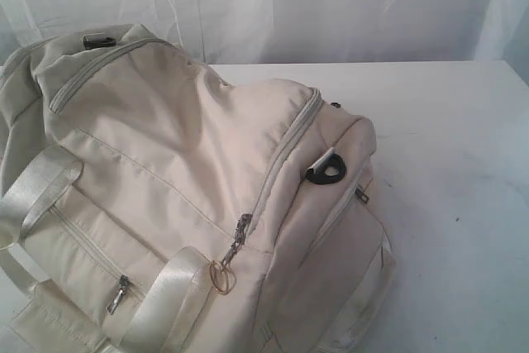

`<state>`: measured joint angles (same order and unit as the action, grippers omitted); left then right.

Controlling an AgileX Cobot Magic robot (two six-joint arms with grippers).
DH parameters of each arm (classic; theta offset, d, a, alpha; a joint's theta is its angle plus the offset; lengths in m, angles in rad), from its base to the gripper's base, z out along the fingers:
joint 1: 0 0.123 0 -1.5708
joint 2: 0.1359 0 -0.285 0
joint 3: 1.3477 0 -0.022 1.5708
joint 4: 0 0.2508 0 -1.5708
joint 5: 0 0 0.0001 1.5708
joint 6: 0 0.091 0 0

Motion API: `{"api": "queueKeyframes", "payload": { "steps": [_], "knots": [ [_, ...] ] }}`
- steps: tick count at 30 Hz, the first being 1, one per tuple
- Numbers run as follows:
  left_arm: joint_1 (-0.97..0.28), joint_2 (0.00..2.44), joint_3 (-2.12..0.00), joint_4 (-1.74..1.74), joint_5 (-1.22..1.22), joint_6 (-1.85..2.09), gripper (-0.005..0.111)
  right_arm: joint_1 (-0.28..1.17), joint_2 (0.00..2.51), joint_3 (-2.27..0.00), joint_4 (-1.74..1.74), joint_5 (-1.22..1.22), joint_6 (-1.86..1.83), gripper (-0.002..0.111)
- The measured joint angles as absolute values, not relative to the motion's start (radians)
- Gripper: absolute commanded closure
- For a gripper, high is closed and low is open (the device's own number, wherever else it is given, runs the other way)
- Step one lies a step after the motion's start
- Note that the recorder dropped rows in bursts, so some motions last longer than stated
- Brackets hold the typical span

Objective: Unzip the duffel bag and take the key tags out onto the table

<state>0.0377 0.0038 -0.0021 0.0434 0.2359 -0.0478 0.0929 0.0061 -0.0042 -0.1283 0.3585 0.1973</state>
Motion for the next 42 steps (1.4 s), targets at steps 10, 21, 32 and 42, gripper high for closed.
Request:
{"api": "queueKeyframes", "payload": {
  "steps": [10, 21, 32, 42],
  "knots": [
    [0.038, 0.004, -0.002, 0.043, 0.236, -0.048, 0.107, 0.093, 0.006, -0.004, -0.128, 0.358, 0.197, 0.108],
    [0.038, 0.004, -0.002, 0.043, 0.236, -0.048, 0.107, 0.093, 0.006, -0.004, -0.128, 0.358, 0.197, 0.108],
    [0.034, 0.004, -0.002, 0.043, 0.236, -0.048, 0.107, 0.093, 0.006, -0.004, -0.128, 0.358, 0.197, 0.108],
    [0.034, 0.004, -0.002, 0.175, 0.236, -0.048, 0.107, 0.093, 0.006, -0.004, -0.128, 0.358, 0.197, 0.108]
  ]
}}
